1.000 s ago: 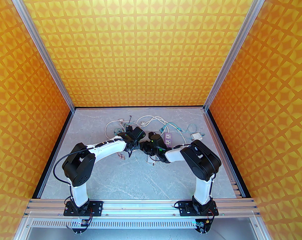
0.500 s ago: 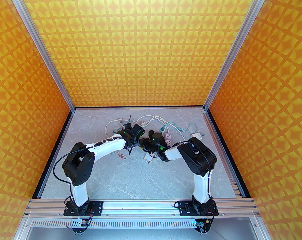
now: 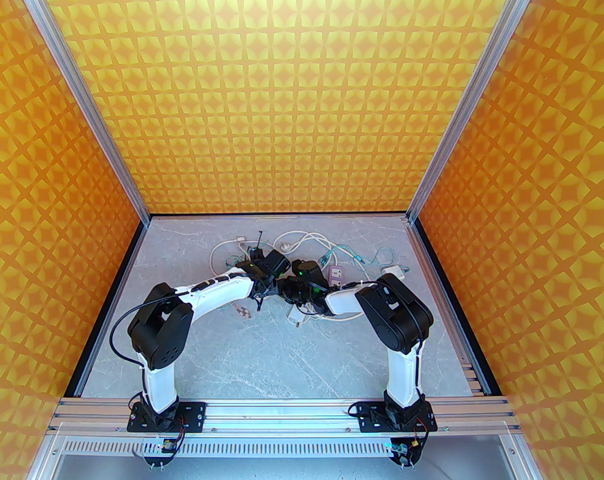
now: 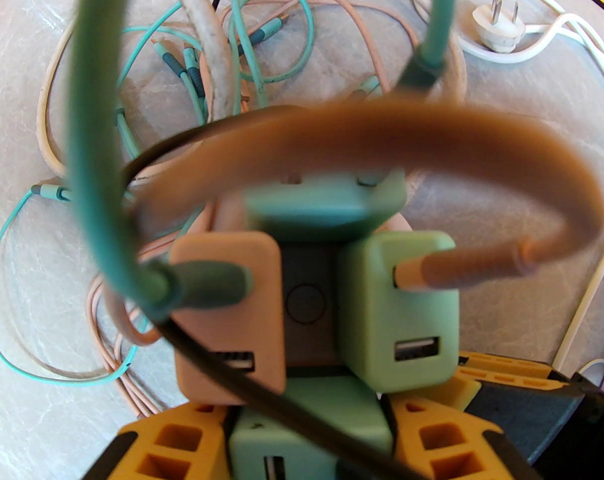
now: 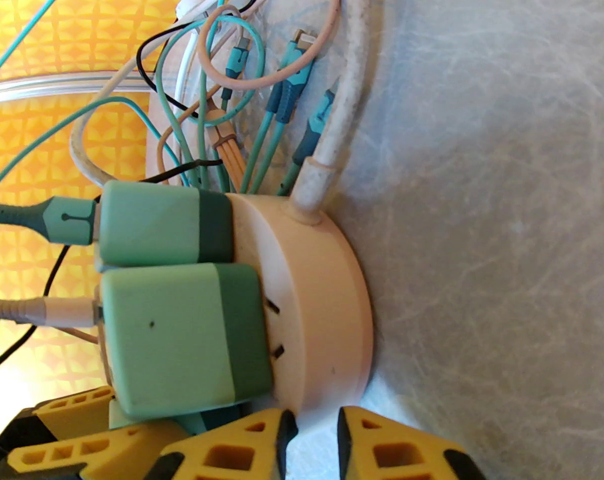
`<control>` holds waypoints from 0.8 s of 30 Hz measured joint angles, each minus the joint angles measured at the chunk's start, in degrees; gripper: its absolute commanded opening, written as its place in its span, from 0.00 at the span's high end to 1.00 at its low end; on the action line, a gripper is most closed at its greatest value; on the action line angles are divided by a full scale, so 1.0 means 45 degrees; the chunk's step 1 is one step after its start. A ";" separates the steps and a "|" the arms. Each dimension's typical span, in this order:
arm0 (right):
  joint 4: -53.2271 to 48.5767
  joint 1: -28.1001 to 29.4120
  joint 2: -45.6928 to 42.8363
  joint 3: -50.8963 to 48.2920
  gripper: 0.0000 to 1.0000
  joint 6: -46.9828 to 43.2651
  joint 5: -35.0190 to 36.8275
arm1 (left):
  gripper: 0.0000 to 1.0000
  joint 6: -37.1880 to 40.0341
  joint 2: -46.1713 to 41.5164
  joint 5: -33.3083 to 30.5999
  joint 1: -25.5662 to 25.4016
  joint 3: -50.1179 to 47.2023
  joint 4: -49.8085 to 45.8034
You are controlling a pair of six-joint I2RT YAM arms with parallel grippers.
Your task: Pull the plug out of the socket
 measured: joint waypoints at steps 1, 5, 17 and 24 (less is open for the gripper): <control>-0.0015 0.0010 0.0000 0.0010 0.77 -0.0083 0.0005 | 0.71 0.0019 0.0005 0.0010 0.0000 0.0015 -0.0053; -0.0034 0.0034 -0.0024 0.0005 0.76 -0.0243 0.0049 | 0.72 0.0078 0.0010 0.0019 0.0000 0.0019 -0.0112; -0.1535 -0.0243 -0.1438 -0.0816 0.65 -0.1389 0.1297 | 0.72 0.0330 0.0219 0.0471 -0.0369 0.0039 0.0364; -0.2161 -0.0831 -0.2424 -0.1059 0.60 -0.1880 0.1287 | 0.73 0.1705 -0.0049 0.0481 -0.0423 -0.0709 0.1185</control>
